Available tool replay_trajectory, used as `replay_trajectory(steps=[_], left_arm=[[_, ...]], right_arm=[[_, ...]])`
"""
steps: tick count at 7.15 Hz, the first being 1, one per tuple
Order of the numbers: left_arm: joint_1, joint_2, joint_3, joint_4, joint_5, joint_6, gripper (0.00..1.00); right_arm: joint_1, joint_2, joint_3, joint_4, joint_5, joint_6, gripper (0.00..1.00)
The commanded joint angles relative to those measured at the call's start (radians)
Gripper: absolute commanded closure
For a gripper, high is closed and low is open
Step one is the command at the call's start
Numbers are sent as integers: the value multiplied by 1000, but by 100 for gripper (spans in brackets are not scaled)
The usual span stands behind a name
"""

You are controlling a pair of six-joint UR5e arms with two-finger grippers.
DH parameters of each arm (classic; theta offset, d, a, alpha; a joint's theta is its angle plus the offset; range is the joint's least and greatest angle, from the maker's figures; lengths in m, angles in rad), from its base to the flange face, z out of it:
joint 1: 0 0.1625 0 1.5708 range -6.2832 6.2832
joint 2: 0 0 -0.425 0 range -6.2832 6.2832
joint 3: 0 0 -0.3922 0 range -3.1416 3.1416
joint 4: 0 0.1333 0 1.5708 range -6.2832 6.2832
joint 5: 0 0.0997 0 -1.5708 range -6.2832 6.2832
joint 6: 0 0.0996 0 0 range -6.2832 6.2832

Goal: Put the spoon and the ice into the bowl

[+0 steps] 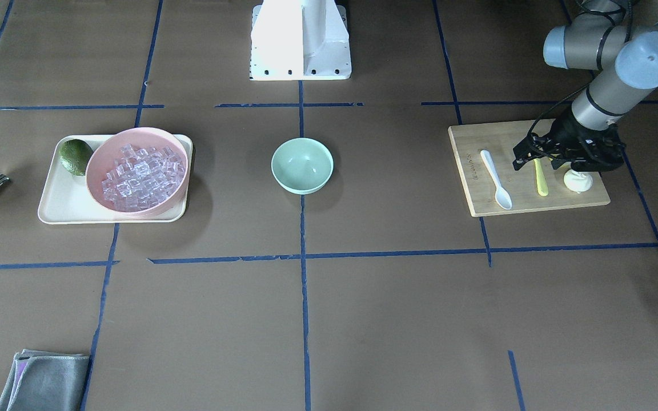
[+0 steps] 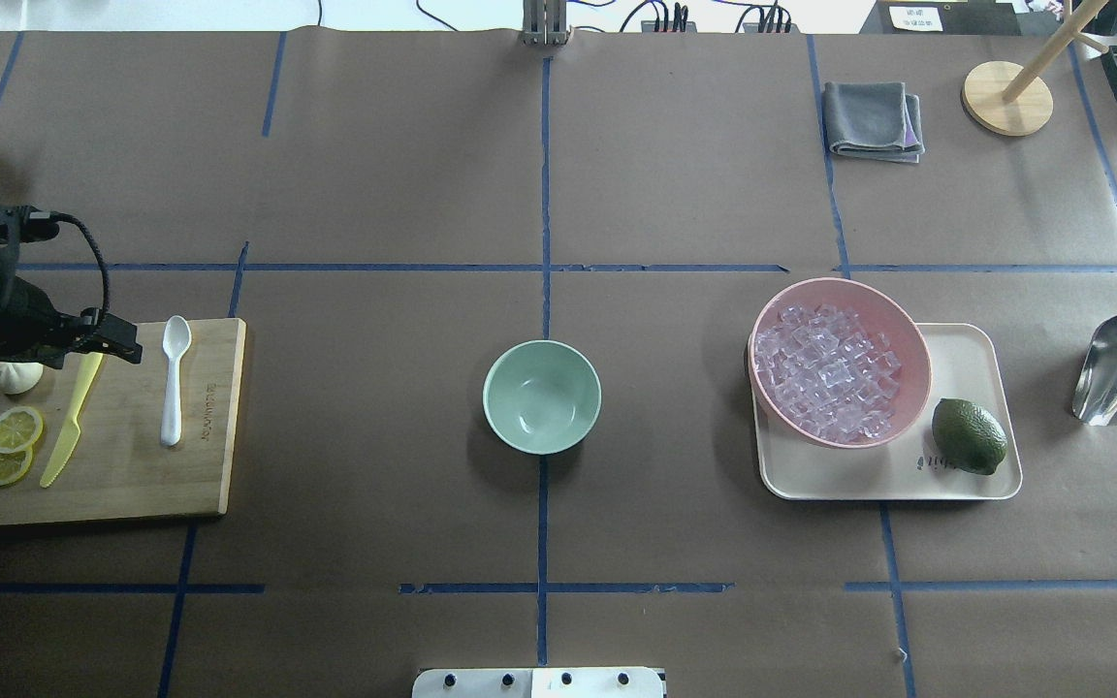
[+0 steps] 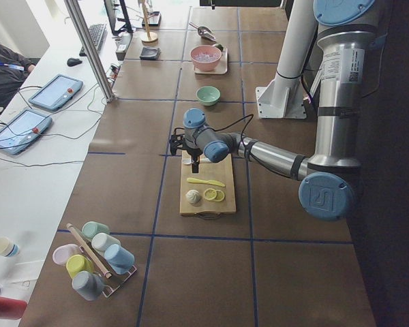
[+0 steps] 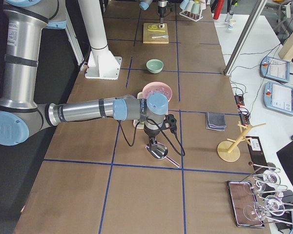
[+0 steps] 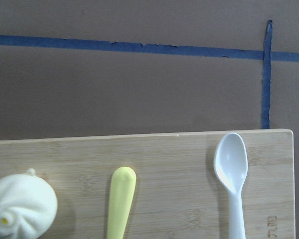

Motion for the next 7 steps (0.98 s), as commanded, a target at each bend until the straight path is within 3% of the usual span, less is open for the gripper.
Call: replay_trajectory(steps=[1,5,6,7], left_arm=[[87,-24,15,-1,90,-60,0],[114,-37,24,4,95,-55,0],[136,-40,24,5,95,-54,8],[150,-47,25,7,95,-50,26]], right_arm=[[0,0,-1,-1,0,0,0],[0,0,-2,0,-2,0,0],[0,0,-2,-1,-2,0,0],[0,0,-2,0,-3,0,0]])
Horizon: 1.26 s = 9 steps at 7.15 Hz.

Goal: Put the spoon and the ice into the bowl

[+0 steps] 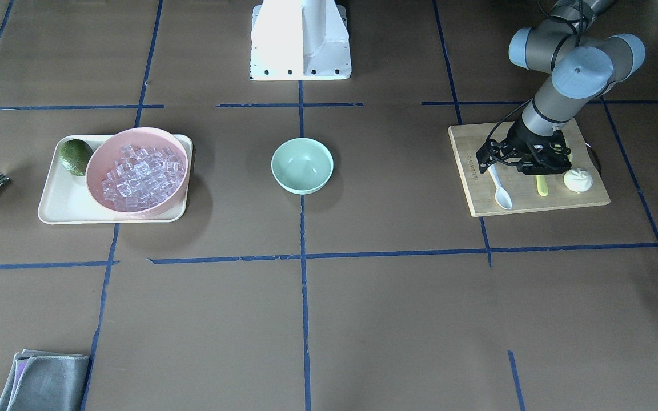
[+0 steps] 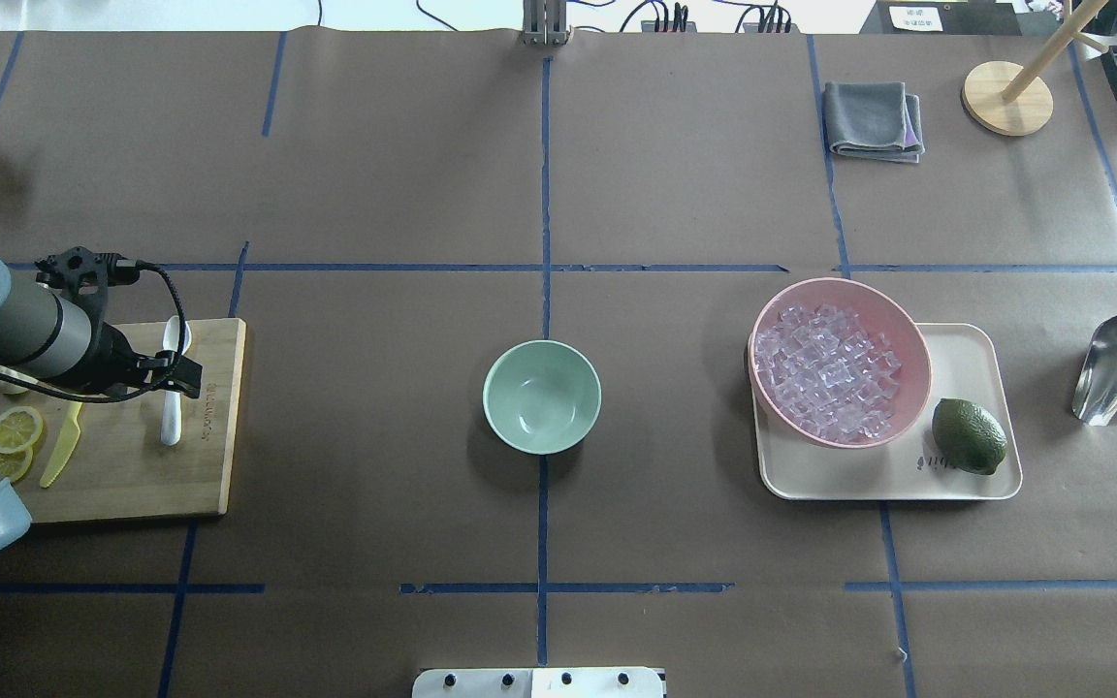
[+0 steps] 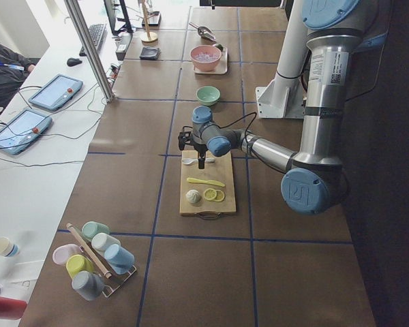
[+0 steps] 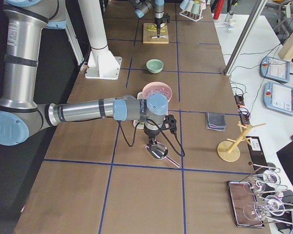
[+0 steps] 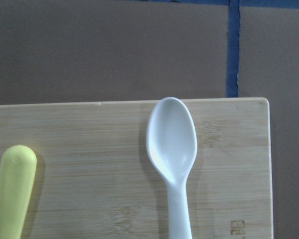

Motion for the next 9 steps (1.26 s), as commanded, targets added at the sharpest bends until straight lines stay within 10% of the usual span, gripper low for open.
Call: replay_trajectory(steps=[1,4,9], left_arm=[[19,-12,1,5,0,3,42],[19,-11,1,7,-1,8,89],[10,-23,-68,5,23,78,100]], right_arm=[[0,0,-2,1,-1,0,0],[0,2,-8,1,-3,0,0],[0,5,-8,1,-3,-2,0]])
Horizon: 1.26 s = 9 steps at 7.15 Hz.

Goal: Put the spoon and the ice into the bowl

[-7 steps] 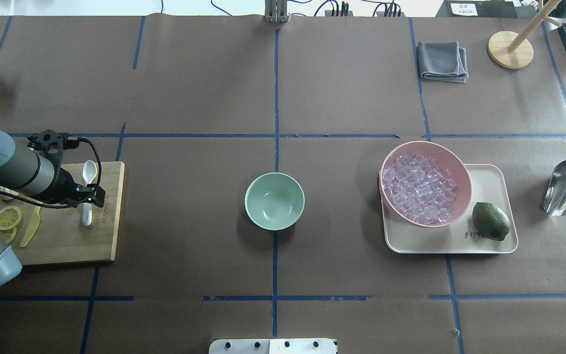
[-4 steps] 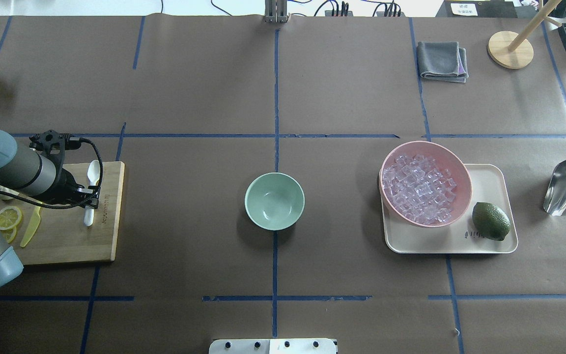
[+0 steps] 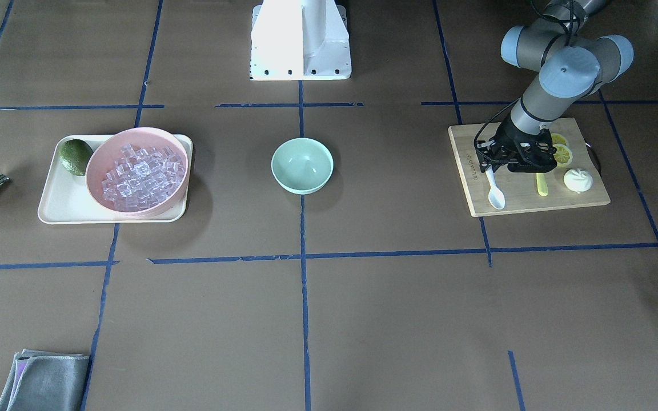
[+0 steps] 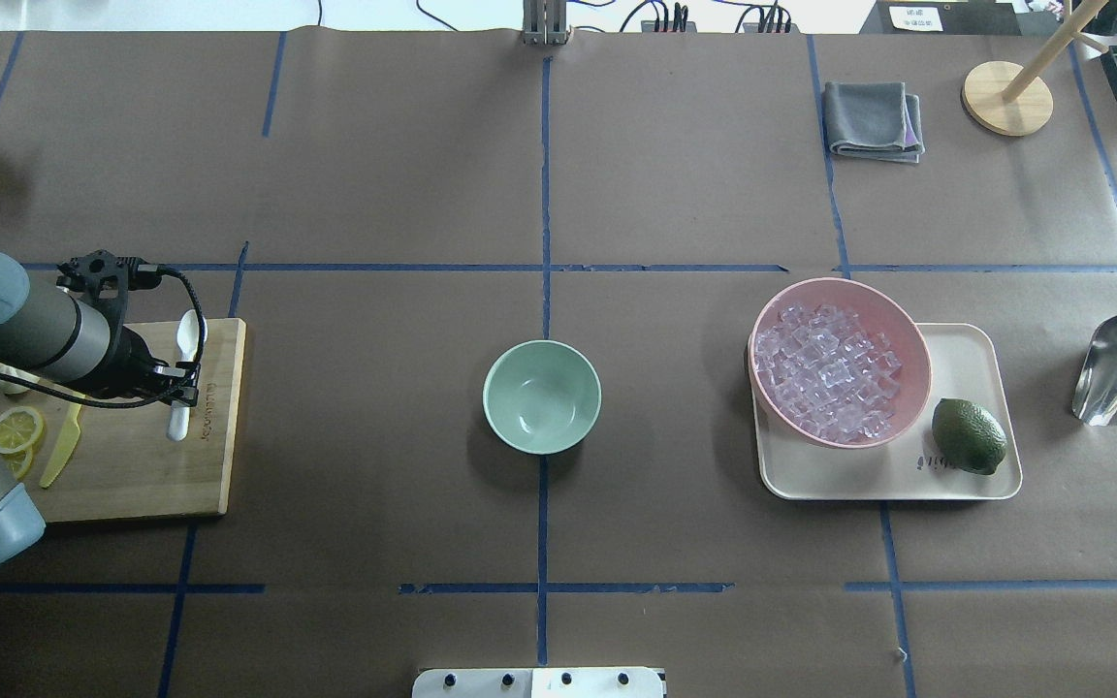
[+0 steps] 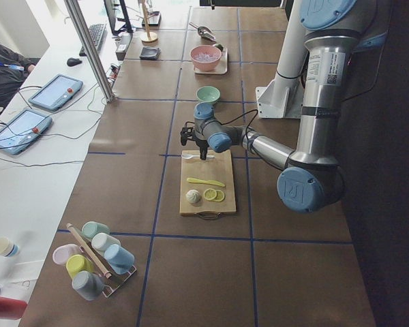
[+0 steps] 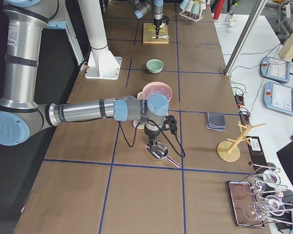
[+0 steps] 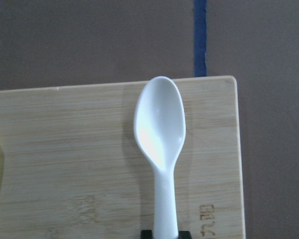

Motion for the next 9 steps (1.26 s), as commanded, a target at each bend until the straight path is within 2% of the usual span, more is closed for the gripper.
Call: replay_trajectory(steps=[1,3,4,5,7,9], left_arm=[[2,-51,-48,0,69,126,100],[23,-170,-28,3,68,238,100],[72,-233,-18,6,67,291,100],[111,-309,1,41,68,291,100],[175,-445,4,205,67,291,100],[234,-515,15,255,67,255,99]], right_arm=[[0,0,0,0,0,-1,0],[0,2,0,0,0,-1,0],[0,0,-2,0,0,-1,0],[0,0,-2,-2,-2,-1,0],[0,0,-5,0,-2,-1,0],[0,-1,-6,0,0,-3,0]])
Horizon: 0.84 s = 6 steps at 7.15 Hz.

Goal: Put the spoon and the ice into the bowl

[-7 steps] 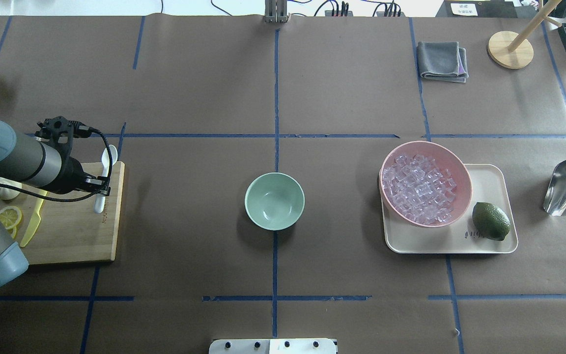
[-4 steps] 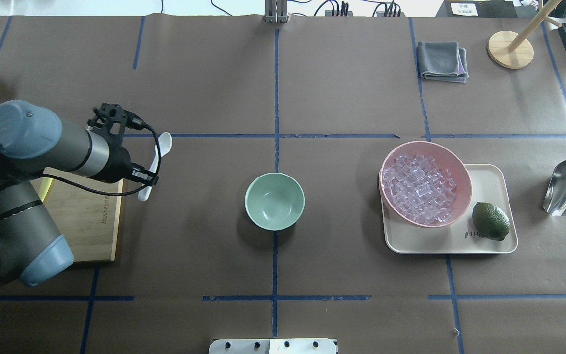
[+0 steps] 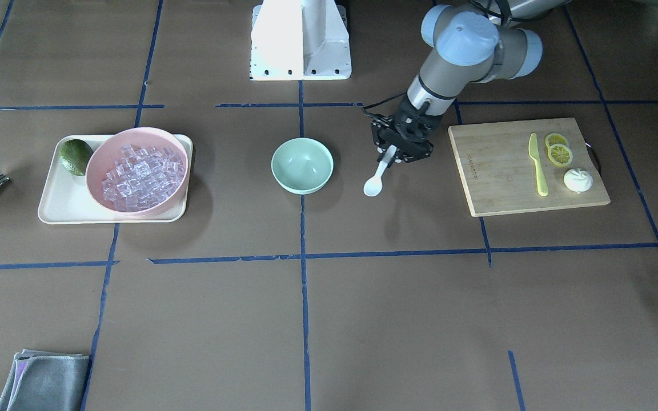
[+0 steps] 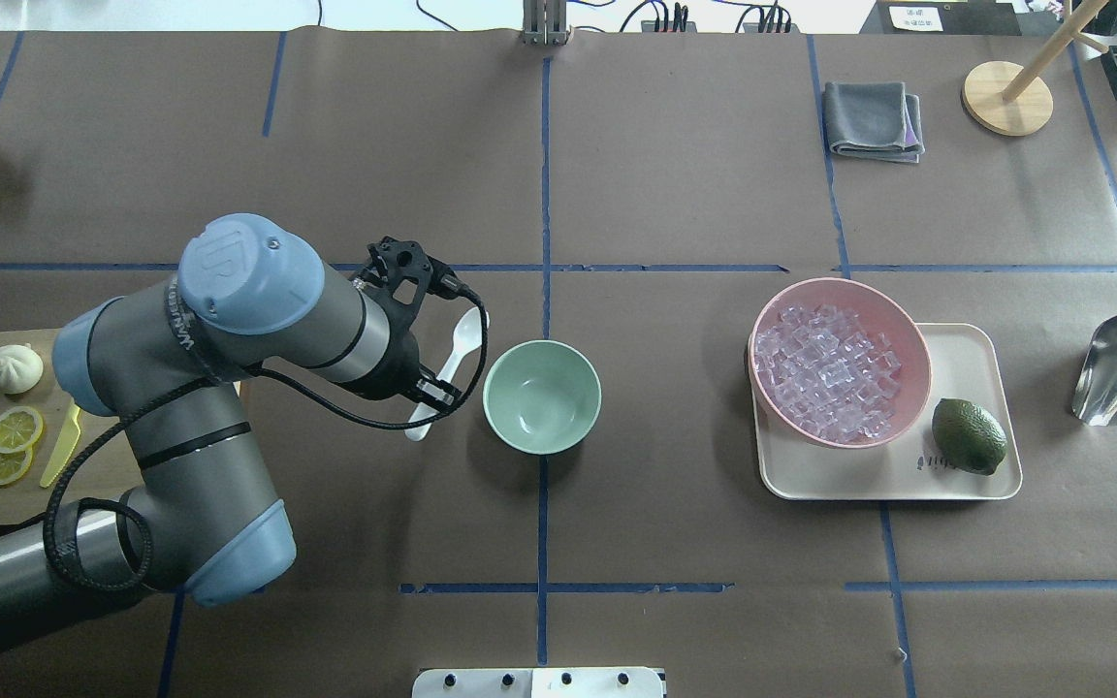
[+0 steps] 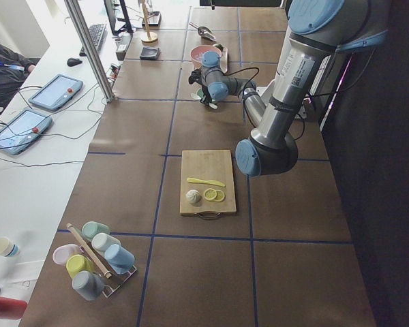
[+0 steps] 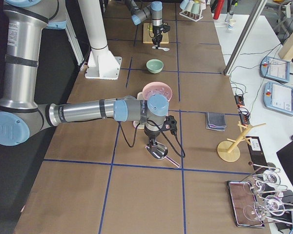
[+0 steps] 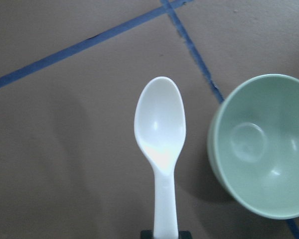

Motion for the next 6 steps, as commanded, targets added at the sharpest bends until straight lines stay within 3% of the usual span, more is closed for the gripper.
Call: replay_trajectory(steps=[1,2,3,4,6], left_arm=[[46,-100,42,68,0,-50,95],[57,-156,94,97,0,-72,88],[63,-165,120,97,-1,-76,53],[77,-164,117,97,2,-79,1],[77,-161,117,99,-12,-78,0]], right_arm=[[2,-1,-1,0,1,-1,0],[0,-1,-1,0,0,-1,0],[0,-1,-1,0,1,-1,0],[0,-1,-1,0,1,-1,0],[0,-1,-1,0,0,0,0]])
